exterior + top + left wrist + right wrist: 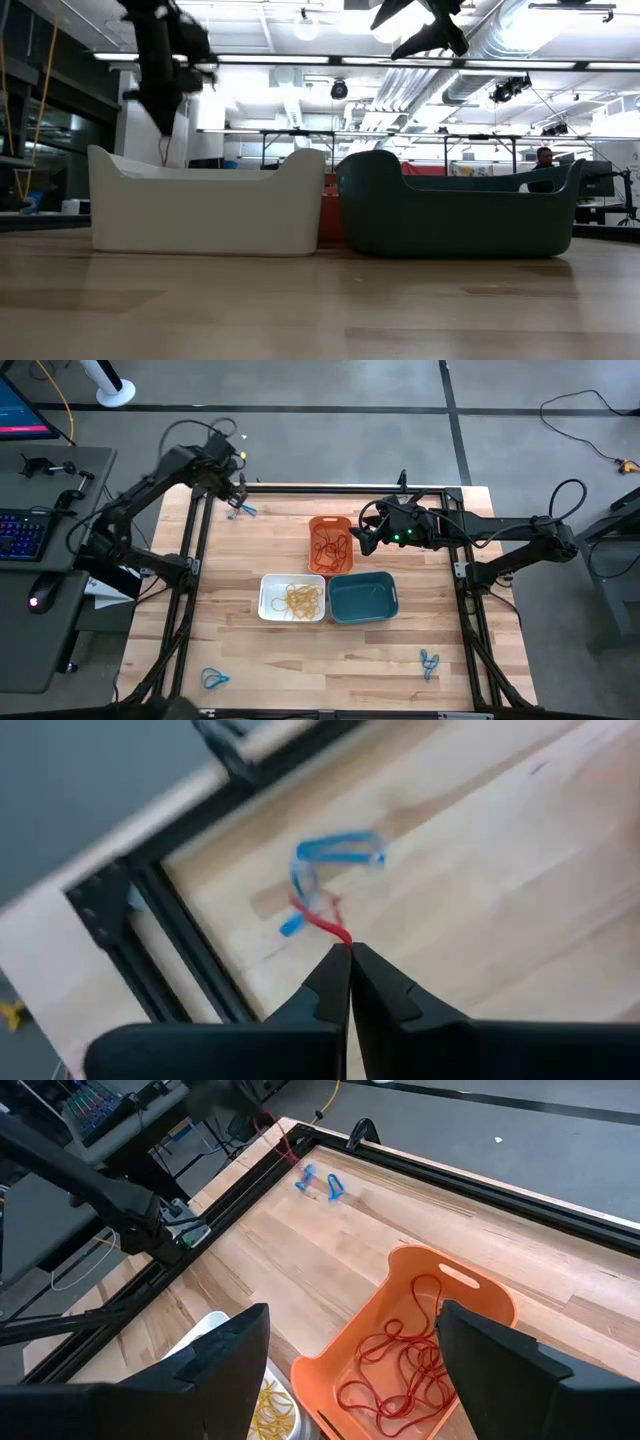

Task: Sort rubber bands into baskets
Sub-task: Put the red rubber band into the orange bin

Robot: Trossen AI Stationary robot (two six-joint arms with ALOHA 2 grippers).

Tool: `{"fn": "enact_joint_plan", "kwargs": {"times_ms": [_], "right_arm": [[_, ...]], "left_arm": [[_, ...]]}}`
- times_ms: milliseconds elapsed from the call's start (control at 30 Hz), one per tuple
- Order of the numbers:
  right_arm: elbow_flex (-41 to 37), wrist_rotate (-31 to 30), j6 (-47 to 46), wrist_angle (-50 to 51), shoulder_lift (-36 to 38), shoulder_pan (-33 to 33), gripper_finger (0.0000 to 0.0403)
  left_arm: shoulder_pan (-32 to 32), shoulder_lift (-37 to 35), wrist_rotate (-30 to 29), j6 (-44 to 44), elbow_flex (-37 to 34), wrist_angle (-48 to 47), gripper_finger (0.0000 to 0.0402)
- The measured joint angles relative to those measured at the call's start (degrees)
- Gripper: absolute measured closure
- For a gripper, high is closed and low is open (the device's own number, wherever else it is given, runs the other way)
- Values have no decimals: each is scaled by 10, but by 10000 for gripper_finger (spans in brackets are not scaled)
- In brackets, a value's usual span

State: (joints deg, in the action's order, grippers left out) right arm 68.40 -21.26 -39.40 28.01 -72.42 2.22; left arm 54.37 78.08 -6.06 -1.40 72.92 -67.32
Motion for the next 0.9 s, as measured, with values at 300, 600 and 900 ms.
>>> {"fn": "enact_joint_plan", "kwargs": {"times_ms": [300, 600, 900], "right_arm": [[0, 0, 8, 0, 0, 0, 128], [0, 3, 8, 0, 0, 0, 128], [0, 3, 9, 0, 0, 0, 128]], "left_arm": [[-2, -50, -32, -17, 98, 5, 401], [-2, -50, -9, -24, 122, 11, 401], [-119, -47, 106, -75, 122, 88, 401]]}}
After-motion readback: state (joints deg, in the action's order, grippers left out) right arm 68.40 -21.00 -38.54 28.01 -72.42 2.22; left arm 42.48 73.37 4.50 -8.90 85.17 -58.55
